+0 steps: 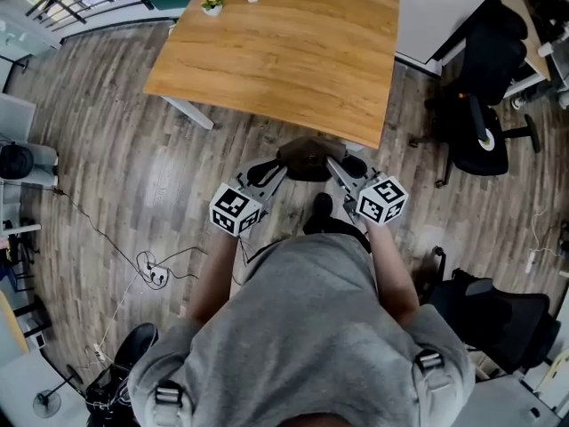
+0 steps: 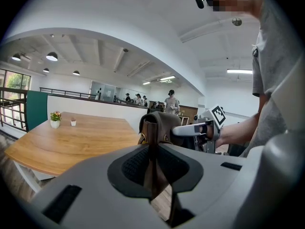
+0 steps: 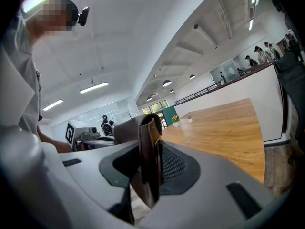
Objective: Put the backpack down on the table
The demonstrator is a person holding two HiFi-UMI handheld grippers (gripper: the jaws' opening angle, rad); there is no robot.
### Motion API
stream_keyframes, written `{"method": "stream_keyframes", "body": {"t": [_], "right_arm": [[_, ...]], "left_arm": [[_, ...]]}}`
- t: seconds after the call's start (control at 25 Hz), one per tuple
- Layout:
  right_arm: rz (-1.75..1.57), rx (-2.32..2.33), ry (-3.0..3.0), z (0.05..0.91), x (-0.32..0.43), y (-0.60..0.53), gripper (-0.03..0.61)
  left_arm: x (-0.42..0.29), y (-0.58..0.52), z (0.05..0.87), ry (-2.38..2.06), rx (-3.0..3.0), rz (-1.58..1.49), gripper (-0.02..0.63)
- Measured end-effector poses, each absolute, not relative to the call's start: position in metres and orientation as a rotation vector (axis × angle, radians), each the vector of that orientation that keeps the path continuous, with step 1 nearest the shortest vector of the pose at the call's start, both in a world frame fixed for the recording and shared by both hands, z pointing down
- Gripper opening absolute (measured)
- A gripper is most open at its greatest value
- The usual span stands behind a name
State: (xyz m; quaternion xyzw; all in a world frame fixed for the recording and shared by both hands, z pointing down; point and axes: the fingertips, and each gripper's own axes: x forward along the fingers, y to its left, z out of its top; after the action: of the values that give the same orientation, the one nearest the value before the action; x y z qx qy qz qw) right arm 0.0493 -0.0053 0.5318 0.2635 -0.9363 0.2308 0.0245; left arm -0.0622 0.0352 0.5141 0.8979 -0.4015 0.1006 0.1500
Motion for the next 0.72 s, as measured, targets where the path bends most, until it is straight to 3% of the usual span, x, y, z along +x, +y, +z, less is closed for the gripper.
{"method": "stream_keyframes", "body": {"t": [0.72], "right_arm": [[0.726,0.661,-2.848,0.552,0.069,-0.079,0.114]], "left_arm": [[-0.038,-0.031,0.532,-1.280,2.475,0.259,0.071]]}}
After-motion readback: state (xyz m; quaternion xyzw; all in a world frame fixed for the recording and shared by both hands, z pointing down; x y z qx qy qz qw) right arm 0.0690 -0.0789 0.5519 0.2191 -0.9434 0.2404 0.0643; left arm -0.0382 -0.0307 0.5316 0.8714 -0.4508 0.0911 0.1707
